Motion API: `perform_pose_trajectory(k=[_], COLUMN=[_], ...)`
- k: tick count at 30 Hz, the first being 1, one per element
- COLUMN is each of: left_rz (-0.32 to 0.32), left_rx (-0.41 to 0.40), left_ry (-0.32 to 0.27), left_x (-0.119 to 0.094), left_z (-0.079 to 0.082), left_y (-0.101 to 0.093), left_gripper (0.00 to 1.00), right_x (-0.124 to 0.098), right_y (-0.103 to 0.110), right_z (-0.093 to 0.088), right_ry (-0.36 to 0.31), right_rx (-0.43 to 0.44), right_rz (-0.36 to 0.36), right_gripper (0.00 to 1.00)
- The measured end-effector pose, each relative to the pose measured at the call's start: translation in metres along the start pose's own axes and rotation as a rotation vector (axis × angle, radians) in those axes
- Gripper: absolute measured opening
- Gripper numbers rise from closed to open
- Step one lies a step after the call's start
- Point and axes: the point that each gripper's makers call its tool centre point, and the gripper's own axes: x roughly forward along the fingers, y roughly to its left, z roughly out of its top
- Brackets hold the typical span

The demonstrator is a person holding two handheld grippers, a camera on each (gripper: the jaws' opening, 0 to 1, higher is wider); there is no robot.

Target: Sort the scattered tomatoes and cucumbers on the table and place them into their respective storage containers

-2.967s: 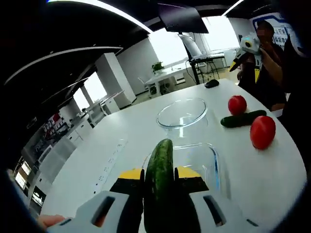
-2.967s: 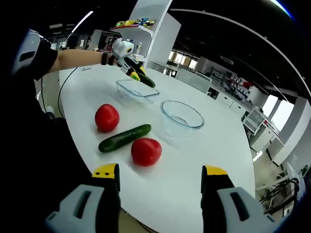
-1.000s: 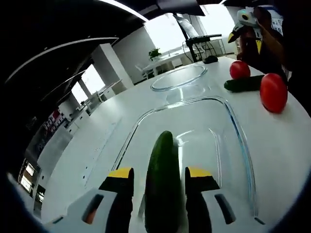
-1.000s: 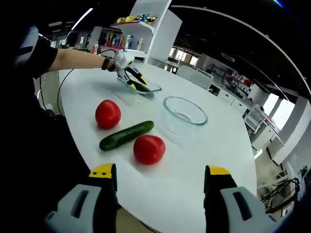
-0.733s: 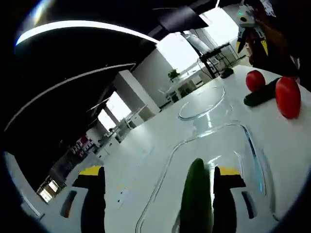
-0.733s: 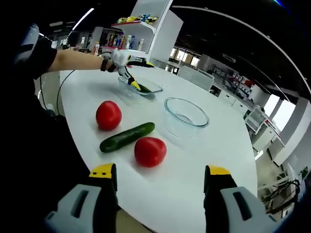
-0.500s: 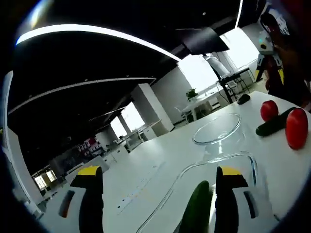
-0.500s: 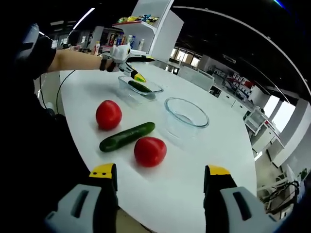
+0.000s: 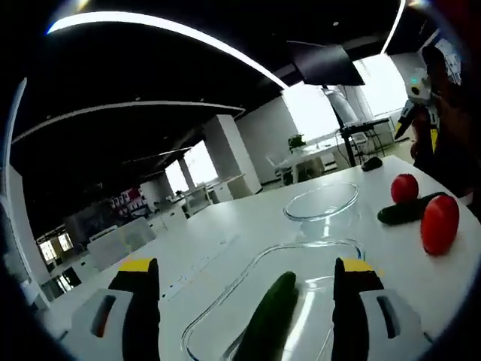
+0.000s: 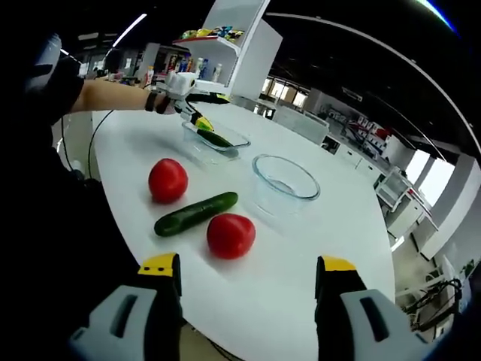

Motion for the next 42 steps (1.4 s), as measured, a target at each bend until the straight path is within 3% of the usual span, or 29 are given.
perform_pose_trajectory(k=[5,6,9,13,17,19,23,27,30,34,40,42], left_rz=[-0.031,-0.03,0.005,0.025,0.075,0.082,0.115,0.124,0.126,0.08,0.088,0.088], left_rx=[-0.108,-0.068,0.087,0.092,0.113,0.042,-0.033,-0.131,-0.144,-0.184,-0.134,-0.135], left_ry=[0.023,0.063,0.091,0.102,0.124,0.117,0.114,0.089,0.107,0.065,0.023,0.018], left_x=[-0.031,-0.039,-0.059,-0.084,-0.109,-0.121,-0.145,-0.165,-0.177,-0.183,-0.185,-0.184], left_z=[0.004,0.002,0.008,0.015,0.001,-0.003,-0.005,0.0,-0.001,0.018,0.048,0.051], left_y=[-0.02,-0.026,-0.039,-0.066,-0.091,-0.104,-0.118,-0.134,-0.147,-0.162,-0.156,-0.156], left_gripper=[0.95,0.95,0.95,0.95,0.95,0.95,0.84,0.93,0.95,0.95,0.95,0.95], right_x=[0.003,0.003,0.006,0.008,0.009,0.008,0.004,0.003,0.001,-0.001,-0.001,-0.002], right_y=[0.002,0.002,0.001,0.006,0.011,0.012,0.012,0.01,0.01,0.011,0.016,0.017], right_z=[-0.003,-0.003,-0.006,-0.004,-0.005,-0.007,-0.008,-0.009,-0.007,-0.004,-0.005,-0.004], right_ry=[-0.002,-0.002,0.002,-0.012,-0.017,-0.016,-0.02,-0.023,-0.03,-0.049,-0.041,-0.042], right_rx=[0.003,0.005,0.008,0.005,0.002,0.001,-0.003,0.004,-0.002,0.003,-0.004,-0.007], right_rz=[0.007,0.008,0.008,0.018,0.026,0.031,0.029,0.025,0.029,0.043,0.052,0.056], right_gripper=[0.7,0.7,0.7,0.7,0.7,0.7,0.7,0.7,0.7,0.7,0.7,0.7])
